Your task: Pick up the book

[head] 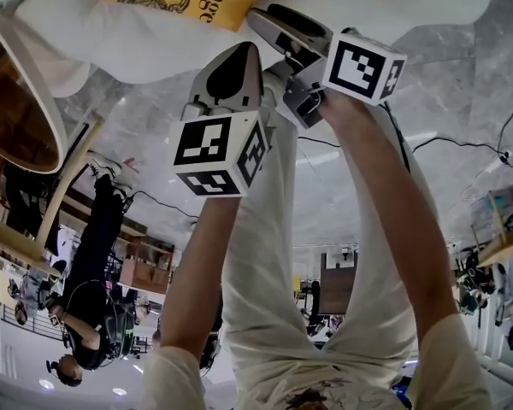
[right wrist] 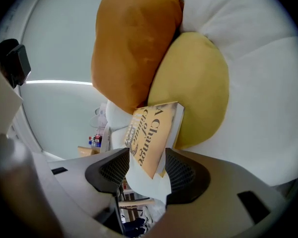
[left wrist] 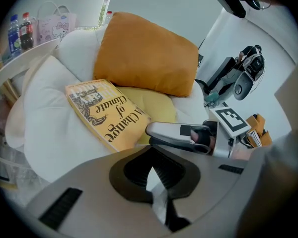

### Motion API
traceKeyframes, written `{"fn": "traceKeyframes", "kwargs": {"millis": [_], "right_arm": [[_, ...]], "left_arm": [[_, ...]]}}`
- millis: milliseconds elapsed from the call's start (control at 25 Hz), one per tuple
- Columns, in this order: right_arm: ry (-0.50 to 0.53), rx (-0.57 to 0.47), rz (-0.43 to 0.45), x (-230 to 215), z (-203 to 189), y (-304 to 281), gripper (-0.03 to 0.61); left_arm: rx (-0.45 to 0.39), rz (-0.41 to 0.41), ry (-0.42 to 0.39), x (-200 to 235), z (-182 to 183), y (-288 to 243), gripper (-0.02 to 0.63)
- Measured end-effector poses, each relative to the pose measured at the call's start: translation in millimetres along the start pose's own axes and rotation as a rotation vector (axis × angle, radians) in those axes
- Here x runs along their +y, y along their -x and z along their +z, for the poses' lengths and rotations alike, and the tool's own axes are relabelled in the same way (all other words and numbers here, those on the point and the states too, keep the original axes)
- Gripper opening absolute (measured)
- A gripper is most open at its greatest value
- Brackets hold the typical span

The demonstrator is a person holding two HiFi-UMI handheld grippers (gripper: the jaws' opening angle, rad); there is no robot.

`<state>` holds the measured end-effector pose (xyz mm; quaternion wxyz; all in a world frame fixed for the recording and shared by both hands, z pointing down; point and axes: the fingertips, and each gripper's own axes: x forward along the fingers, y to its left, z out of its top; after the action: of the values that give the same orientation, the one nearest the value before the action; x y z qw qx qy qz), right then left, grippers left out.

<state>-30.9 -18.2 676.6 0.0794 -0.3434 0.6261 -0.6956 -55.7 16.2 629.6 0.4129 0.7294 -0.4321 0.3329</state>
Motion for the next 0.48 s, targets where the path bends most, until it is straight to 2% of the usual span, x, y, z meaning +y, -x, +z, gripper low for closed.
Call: {"fn": "traceKeyframes", "kwargs": {"millis": [400, 480], "right_arm": [[-0.093, -0.031, 0.027, -25.8, -8.2, -23.8, 0.236], [-0.081, -0.035, 0.05, -23.8, -7.1, -29.8, 0.245]], "left_arm": [[0.015, -0.013, -0.004, 7.5, -11.3, -9.4, 0.006], [0.016, -0.014, -0.005, 9.5, -11.9, -9.7, 0.006]]}}
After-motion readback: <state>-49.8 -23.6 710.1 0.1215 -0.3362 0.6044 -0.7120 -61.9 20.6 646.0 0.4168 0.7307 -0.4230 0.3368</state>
